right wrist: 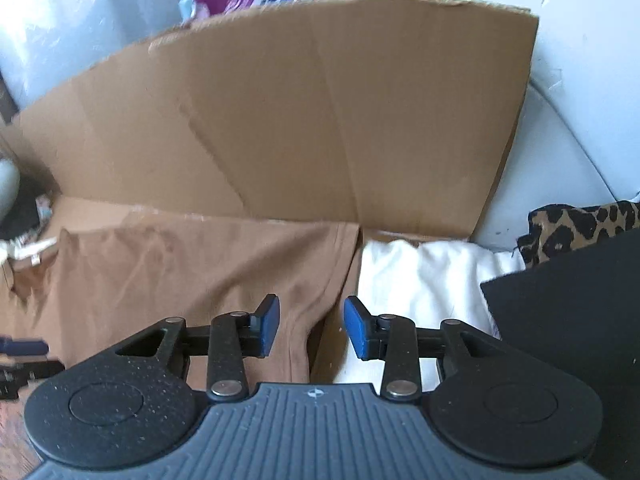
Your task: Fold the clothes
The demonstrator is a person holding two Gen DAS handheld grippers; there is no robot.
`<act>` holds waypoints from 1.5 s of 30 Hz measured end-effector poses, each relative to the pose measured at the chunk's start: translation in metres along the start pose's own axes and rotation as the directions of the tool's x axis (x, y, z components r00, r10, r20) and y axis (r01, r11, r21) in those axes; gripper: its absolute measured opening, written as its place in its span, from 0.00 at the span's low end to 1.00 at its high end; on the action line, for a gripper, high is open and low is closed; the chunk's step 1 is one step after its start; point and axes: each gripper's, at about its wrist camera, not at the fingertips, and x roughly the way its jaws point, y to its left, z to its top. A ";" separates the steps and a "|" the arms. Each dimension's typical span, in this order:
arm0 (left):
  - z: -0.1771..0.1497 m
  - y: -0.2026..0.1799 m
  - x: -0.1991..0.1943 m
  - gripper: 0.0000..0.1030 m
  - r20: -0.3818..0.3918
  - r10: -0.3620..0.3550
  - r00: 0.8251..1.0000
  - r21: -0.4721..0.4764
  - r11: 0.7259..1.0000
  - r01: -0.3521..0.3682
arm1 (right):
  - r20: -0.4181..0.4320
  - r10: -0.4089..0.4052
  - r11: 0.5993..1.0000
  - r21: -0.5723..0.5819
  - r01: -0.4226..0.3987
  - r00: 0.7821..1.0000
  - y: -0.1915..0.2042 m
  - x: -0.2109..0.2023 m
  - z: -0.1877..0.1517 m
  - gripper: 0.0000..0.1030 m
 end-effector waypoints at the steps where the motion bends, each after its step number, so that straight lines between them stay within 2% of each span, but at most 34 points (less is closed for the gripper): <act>1: 0.001 -0.002 0.002 0.53 0.005 -0.005 1.000 0.000 1.000 0.005 | -0.001 0.002 1.000 0.006 -0.002 1.000 0.002 0.002 -0.004 0.42; 8: 0.015 -0.017 0.023 0.53 0.016 -0.024 1.000 -0.015 1.000 0.024 | -0.028 -0.019 0.997 0.075 0.021 0.999 -0.011 0.012 -0.019 0.44; 12: 0.019 -0.032 0.036 0.52 0.019 -0.040 0.999 0.010 0.999 0.040 | -0.022 0.036 0.994 0.106 -0.033 0.999 -0.015 0.015 -0.025 0.43; 19: 0.019 -0.049 0.054 0.48 -0.019 -0.071 0.997 -0.033 0.997 0.071 | -0.014 0.110 0.987 0.116 -0.108 0.994 -0.023 0.015 -0.031 0.43; 22: 0.018 -0.051 0.057 0.47 -0.021 -0.097 0.995 -0.075 0.993 0.095 | 0.000 0.134 0.980 0.148 -0.133 0.991 -0.026 0.015 -0.030 0.43; 33: 0.011 -0.056 0.059 0.43 -0.018 -0.105 0.994 -0.038 0.994 0.105 | -0.015 0.214 0.927 0.317 -0.199 0.977 -0.036 0.036 -0.023 0.42; 34: 0.011 -0.057 0.059 0.43 -0.016 -0.107 0.994 -0.037 0.994 0.107 | -0.021 0.217 0.923 0.330 -0.198 0.976 -0.037 0.039 -0.022 0.29; 35: 0.011 -0.058 0.058 0.42 -0.016 -0.110 0.994 -0.036 0.993 0.110 | -0.028 0.218 0.920 0.340 -0.196 0.976 -0.038 0.042 -0.021 0.06; 36: 0.011 -0.059 0.057 0.42 -0.014 -0.114 0.993 -0.034 0.993 0.113 | -0.034 0.213 0.923 0.335 -0.190 0.976 -0.037 0.043 -0.020 0.00; 40: 0.011 -0.063 0.054 0.42 -0.002 -0.124 0.992 -0.015 0.992 0.124 | -0.048 0.148 0.942 0.311 -0.126 0.988 -0.036 0.039 -0.021 0.00; 45: 0.012 -0.069 0.055 0.42 -0.001 -0.129 0.992 0.013 0.992 0.129 | -0.083 0.115 0.956 0.282 -0.088 0.990 -0.033 0.040 -0.026 0.00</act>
